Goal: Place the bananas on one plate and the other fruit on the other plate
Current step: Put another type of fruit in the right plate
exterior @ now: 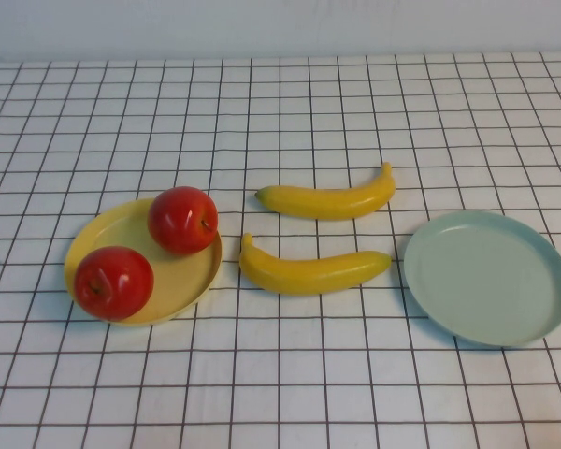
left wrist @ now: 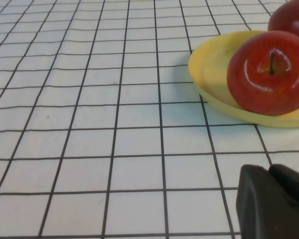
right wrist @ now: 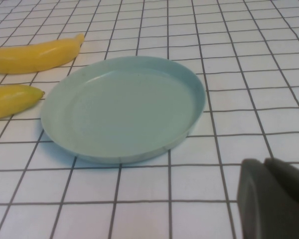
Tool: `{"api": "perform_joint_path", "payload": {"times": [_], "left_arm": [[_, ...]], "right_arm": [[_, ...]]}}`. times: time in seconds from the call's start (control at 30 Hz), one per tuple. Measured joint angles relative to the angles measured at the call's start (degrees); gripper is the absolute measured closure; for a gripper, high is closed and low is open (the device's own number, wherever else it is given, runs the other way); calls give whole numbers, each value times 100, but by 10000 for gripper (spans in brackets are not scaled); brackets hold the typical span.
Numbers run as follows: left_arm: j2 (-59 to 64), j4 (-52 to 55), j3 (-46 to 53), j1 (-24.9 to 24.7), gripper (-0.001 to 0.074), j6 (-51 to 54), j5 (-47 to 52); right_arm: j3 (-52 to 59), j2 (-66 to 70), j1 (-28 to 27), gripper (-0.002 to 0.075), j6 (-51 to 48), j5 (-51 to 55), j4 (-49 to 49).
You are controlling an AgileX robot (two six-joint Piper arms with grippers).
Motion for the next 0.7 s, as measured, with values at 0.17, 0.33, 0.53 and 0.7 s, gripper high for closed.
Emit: {"api": "perform_joint_path", "payload": {"times": [0.17, 0.33, 0.53, 0.7], "left_arm": [[0, 0, 0, 0, 734, 0, 0], [0, 0, 0, 0, 734, 0, 0], [0, 0, 0, 0, 734, 0, 0], [0, 0, 0, 0, 734, 0, 0]], "right_arm": [[0, 0, 0, 743, 0, -27, 366], [0, 0, 0, 743, 0, -333, 2580], [0, 0, 0, 743, 0, -1117, 4922], [0, 0, 0, 743, 0, -1234, 5273]]}}
